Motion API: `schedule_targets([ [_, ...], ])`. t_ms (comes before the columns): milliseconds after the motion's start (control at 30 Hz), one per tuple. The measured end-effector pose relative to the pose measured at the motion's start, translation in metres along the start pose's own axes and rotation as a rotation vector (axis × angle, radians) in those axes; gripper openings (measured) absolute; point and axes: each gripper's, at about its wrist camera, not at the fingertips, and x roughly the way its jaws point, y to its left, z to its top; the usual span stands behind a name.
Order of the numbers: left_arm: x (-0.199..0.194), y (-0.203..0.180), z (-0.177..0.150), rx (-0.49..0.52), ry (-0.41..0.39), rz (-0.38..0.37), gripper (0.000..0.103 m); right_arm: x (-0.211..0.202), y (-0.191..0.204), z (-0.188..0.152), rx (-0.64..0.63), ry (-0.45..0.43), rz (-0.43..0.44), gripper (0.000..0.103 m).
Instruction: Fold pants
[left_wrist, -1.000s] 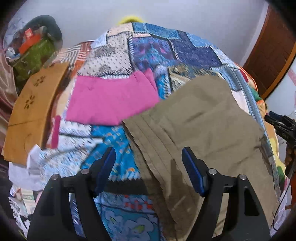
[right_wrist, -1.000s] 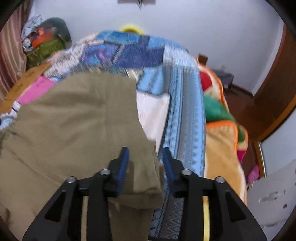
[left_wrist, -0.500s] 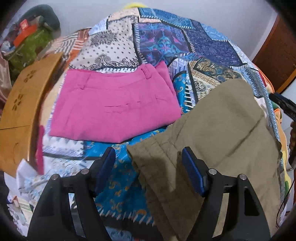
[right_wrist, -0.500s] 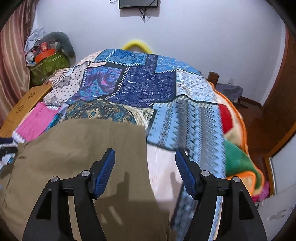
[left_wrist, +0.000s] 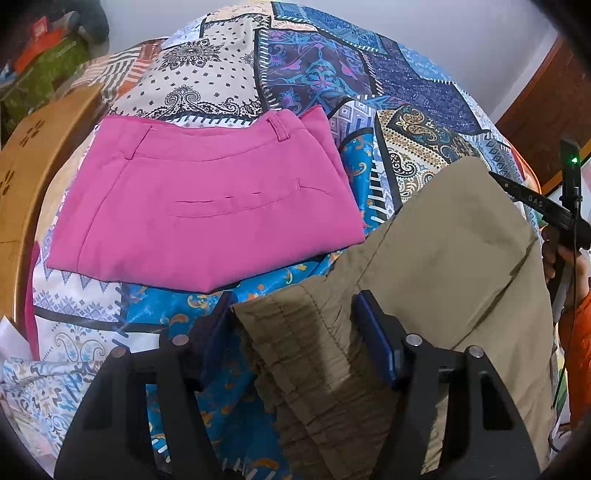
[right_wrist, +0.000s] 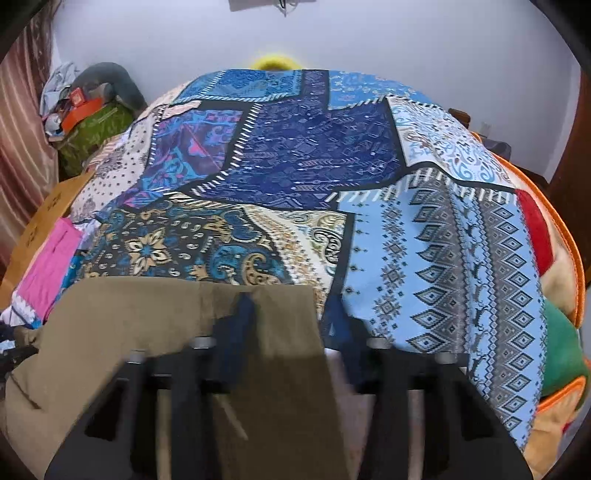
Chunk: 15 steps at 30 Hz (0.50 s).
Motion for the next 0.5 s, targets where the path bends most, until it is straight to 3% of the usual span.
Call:
schedule_targets([
  [200,-0.012,-0.01,0.0,0.046,-0.041,0.075,0.054,-0.004,0.007,0.001,-0.049,-0.008,-0.095,0.006],
  [500,-0.059,-0.026,0.011,0.125,-0.146,0.179,0.048,-0.051,0.009,0.012,-0.066,-0.102,-0.139,0.003],
])
